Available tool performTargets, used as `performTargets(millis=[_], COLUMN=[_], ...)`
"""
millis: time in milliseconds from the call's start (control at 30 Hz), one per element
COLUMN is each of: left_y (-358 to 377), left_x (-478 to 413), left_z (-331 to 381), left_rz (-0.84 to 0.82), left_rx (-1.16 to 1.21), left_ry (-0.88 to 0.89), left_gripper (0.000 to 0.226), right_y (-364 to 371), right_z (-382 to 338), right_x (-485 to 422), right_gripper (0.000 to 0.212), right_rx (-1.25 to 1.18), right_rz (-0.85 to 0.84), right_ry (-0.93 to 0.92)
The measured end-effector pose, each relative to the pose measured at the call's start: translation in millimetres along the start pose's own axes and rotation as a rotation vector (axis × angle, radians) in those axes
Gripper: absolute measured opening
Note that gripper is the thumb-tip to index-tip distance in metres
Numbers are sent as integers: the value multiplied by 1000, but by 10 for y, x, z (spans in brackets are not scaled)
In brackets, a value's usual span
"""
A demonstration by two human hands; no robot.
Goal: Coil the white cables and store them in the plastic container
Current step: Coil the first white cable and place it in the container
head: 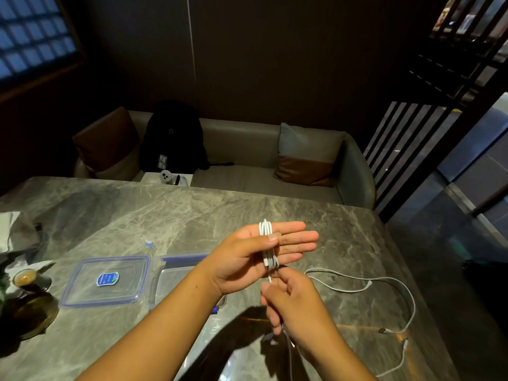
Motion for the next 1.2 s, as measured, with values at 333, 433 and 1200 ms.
performTargets(millis=[333,433,1200], left_y=[-142,-110,102], left_x=[4,-11,-37], left_z=[-38,-97,-284], left_rz=[61,40,23], left_rx=[-13,-12,20], left_ry=[-44,-83,-277], left_gripper=[43,44,42], right_y=[-231,-325,-710], right_z=[-110,-201,-519], right_x=[255,271,116], right_gripper=[26,20,16], right_rx=[429,397,444], right_rz=[40,129,81], right_ry=[-157,-233,-395])
Point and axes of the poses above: each hand's wrist, its own x-axis away from the middle knuckle, its own y-axis out of the palm, z = x × y, the point moved 2 cm from there along -x, towards the middle knuckle, and after that the axes turned 1 degree about y, right-handed, at the moved point
